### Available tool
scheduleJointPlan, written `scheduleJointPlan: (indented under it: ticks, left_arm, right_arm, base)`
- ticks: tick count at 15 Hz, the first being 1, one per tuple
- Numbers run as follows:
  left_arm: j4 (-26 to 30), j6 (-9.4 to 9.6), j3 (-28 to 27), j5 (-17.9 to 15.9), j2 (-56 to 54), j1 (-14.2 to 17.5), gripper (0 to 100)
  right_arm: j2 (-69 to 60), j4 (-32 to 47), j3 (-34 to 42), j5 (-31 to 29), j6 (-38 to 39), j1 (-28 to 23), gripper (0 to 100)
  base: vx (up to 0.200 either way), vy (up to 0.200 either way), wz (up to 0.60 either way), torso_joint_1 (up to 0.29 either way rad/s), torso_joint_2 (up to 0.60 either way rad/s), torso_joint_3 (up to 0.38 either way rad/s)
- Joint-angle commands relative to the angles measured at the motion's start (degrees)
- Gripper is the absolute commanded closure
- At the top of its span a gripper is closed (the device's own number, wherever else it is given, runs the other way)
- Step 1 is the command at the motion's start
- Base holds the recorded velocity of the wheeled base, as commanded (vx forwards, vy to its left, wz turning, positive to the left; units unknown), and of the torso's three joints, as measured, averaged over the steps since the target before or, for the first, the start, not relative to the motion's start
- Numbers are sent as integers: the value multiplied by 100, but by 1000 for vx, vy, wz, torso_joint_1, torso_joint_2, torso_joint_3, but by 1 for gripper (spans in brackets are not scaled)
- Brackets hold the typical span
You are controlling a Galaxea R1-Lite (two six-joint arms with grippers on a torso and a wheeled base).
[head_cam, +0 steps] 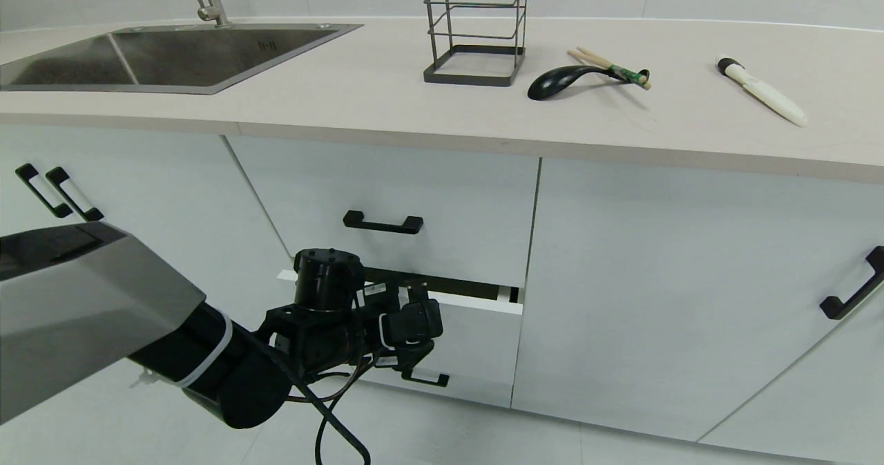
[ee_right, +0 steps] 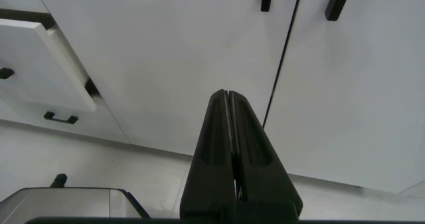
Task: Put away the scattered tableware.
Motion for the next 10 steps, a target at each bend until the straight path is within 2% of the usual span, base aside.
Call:
scheduleJointPlan:
  ticks: [1,10]
  left_arm:
    - [-11,9,17,-5,20,9,0]
    - [-2,9,334,-32,-103,0,0]
  right_arm:
    - [7,-4,0,4,-2,-6,100]
    - [7,-4,0,4,-2,-6,100]
  base:
    - [0,0,0,0,0,0]
    - [0,0,0,0,0,0]
